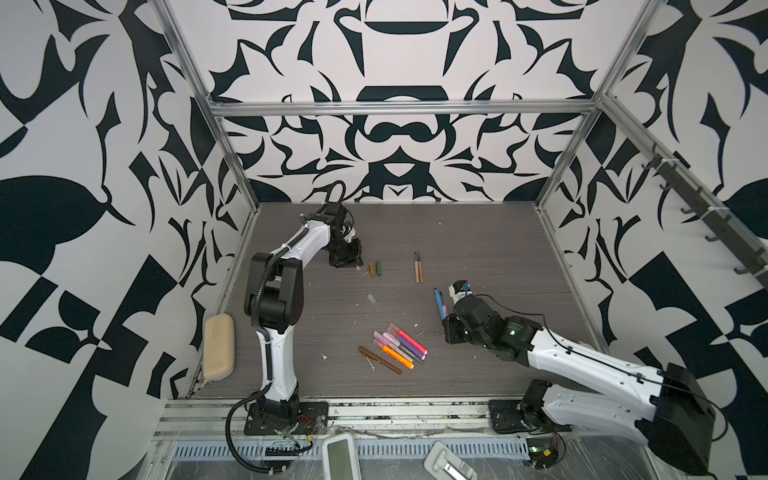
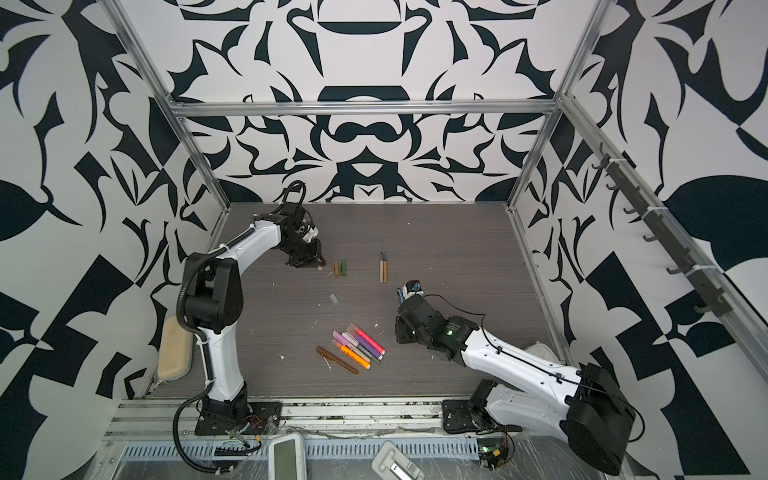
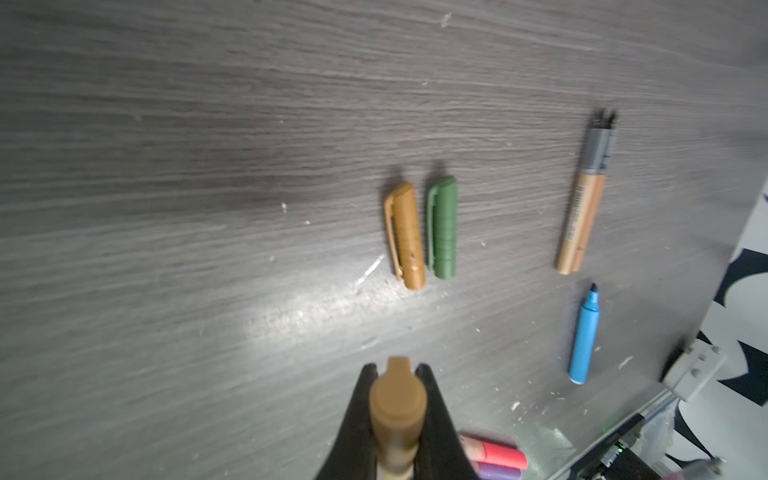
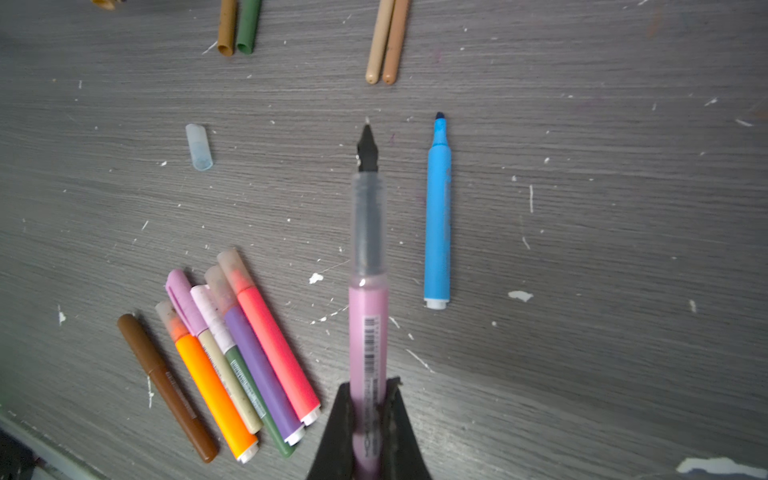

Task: Open the pen caps
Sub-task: 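Lower the tan cap beside the other caps and open the left gripper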

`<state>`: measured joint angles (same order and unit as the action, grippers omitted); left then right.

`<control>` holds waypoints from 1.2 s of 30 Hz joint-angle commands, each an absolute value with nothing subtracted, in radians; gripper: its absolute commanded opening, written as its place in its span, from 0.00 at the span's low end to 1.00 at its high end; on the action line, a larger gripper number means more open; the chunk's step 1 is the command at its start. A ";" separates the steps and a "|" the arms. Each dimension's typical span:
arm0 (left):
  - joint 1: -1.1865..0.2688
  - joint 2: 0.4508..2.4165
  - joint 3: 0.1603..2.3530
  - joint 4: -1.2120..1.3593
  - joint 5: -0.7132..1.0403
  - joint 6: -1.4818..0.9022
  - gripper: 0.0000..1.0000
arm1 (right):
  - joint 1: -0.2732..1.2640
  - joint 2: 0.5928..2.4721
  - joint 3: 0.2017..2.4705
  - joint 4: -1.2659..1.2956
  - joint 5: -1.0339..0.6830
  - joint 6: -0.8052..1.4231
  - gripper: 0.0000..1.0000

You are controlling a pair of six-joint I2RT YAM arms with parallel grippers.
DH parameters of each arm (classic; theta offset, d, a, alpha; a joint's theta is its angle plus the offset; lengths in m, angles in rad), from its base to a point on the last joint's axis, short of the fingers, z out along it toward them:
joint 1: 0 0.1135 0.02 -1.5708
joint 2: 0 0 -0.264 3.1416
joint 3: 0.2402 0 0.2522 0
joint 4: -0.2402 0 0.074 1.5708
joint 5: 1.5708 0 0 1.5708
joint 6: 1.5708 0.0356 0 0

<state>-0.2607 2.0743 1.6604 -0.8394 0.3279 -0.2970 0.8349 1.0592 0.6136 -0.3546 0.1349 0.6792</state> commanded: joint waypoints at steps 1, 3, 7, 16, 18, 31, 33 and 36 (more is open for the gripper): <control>-0.255 2.120 1.704 -0.921 0.322 -0.276 0.00 | 0.821 1.052 0.628 -0.352 0.121 0.653 0.00; -0.251 2.140 1.713 -0.914 0.332 -0.275 0.00 | 0.816 1.040 0.619 -0.349 0.116 0.662 0.00; -0.227 2.175 1.715 -0.888 0.412 -0.287 0.00 | 0.807 1.030 0.603 -0.344 0.101 0.671 0.00; -0.207 2.202 1.666 -0.829 0.470 -0.308 0.00 | 0.803 1.047 0.604 -0.326 0.088 0.684 0.00; -0.207 2.208 1.661 -0.823 0.478 -0.312 0.00 | 0.802 1.059 0.611 -0.324 0.080 0.686 0.00; -0.207 2.222 1.647 -0.818 0.522 -0.325 0.04 | 0.802 1.083 0.600 -0.293 0.057 0.710 0.00; -0.208 2.223 1.645 -0.819 0.528 -0.328 0.06 | 0.802 1.079 0.597 -0.297 0.058 0.709 0.00; -0.207 2.224 1.644 -0.819 0.531 -0.330 0.09 | 0.802 1.071 0.594 -0.305 0.061 0.708 0.00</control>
<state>-0.2077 2.2032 1.6558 -0.8005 0.5064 -0.3252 0.8062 1.0931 0.5972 -0.3161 0.0589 0.7002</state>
